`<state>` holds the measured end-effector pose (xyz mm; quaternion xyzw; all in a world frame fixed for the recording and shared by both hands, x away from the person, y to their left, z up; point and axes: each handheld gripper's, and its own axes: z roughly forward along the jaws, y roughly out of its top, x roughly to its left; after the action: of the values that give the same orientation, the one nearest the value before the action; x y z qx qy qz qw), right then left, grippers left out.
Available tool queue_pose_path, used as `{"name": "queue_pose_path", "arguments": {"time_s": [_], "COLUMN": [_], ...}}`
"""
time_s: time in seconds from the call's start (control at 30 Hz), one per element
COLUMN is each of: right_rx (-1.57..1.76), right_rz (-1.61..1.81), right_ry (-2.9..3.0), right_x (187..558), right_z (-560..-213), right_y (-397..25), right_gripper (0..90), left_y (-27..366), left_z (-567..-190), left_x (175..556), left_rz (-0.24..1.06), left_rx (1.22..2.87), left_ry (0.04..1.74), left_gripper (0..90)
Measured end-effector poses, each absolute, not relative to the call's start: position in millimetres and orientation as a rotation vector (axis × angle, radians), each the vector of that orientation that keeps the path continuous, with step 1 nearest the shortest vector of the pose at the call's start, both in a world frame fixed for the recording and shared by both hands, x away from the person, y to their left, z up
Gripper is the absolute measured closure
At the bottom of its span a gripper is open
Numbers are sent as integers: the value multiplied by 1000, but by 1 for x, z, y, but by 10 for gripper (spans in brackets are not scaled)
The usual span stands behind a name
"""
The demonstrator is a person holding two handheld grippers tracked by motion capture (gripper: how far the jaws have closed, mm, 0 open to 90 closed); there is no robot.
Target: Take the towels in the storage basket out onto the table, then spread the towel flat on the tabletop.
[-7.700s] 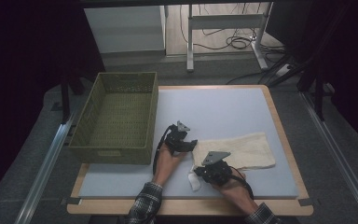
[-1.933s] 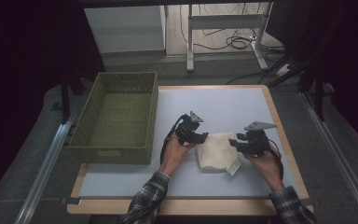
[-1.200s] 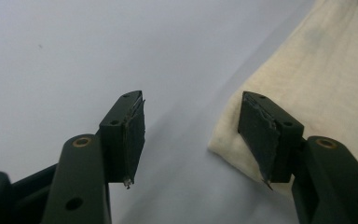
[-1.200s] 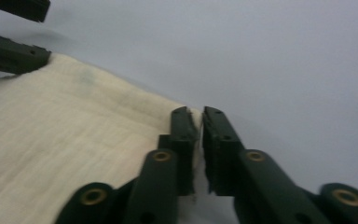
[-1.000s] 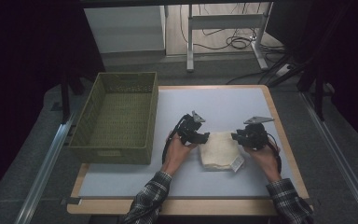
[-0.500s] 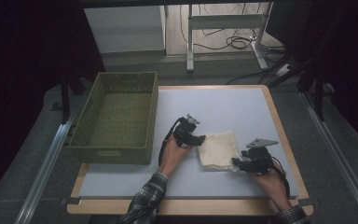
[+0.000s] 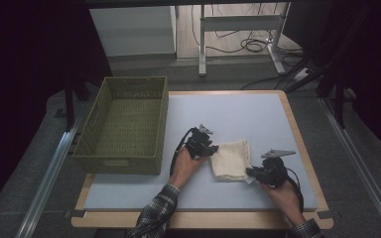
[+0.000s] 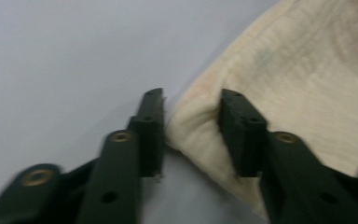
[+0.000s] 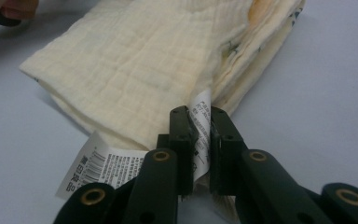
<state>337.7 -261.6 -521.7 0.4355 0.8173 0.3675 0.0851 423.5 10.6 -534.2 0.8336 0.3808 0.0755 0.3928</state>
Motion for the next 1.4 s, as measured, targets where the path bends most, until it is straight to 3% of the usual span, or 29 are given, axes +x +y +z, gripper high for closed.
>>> {"name": "queue_pose_path", "arguments": {"time_s": [0.07, 0.17, 0.6, 1.4], "right_rx": [1310, 1320, 1226, 1097], "right_rz": [1111, 1128, 1212, 1298], "right_ry": [2442, 2449, 2423, 2459], "right_x": [339, 341, 348, 366], "right_z": [-522, -521, -491, -454], "right_y": [-263, -265, -258, -218], "right_gripper": [833, 838, 836, 834], "left_y": [12, 10, 21, 61], "left_z": [-536, -533, -487, -435], "left_x": [423, 422, 417, 415], "left_rz": [156, 188, 338, 483], "left_rx": [2098, 2111, 2125, 2121], "left_ry": [954, 939, 901, 917], "left_gripper": [794, 828, 827, 824]}}
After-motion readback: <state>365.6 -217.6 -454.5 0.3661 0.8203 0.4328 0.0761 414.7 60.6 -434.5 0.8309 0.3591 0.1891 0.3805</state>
